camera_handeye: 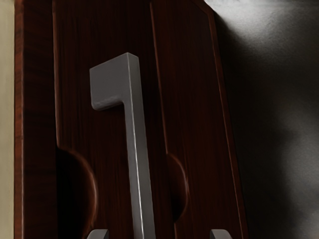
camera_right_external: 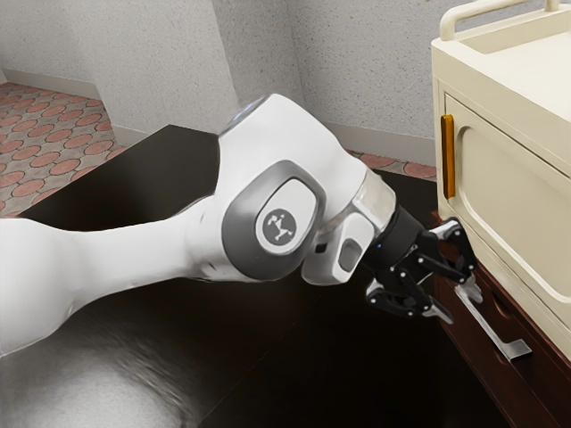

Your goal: Pull the drawer handle with one arm to open the drawer

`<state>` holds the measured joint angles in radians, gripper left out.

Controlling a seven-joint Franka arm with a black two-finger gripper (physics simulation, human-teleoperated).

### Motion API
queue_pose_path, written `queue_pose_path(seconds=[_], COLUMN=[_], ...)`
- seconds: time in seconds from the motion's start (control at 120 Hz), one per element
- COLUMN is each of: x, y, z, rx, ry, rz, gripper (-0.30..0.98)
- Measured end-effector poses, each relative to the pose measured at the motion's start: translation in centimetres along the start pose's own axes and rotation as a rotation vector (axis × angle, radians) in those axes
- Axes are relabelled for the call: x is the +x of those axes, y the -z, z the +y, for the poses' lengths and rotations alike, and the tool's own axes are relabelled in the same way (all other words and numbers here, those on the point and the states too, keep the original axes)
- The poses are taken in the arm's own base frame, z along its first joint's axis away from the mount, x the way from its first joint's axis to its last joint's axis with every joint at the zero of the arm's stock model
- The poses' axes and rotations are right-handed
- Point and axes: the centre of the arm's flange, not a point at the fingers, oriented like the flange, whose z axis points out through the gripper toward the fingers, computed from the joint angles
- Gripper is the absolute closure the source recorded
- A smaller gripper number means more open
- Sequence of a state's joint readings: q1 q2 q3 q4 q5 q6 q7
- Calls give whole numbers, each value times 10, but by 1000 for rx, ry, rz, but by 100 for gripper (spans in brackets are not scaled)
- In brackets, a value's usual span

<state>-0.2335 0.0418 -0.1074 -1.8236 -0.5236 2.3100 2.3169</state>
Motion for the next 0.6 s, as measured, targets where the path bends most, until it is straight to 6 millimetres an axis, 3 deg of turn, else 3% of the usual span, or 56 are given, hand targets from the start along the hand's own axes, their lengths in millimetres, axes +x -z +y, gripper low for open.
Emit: queue_pose_path(seconds=[0.258, 0.525, 0.6], x=[23, 25, 30], y=[-26, -35, -24], z=[-7, 7, 15], rx=[-6, -32, -34], ry=[-37, -65, -74], rz=[46, 33, 18], gripper=[51, 67, 69])
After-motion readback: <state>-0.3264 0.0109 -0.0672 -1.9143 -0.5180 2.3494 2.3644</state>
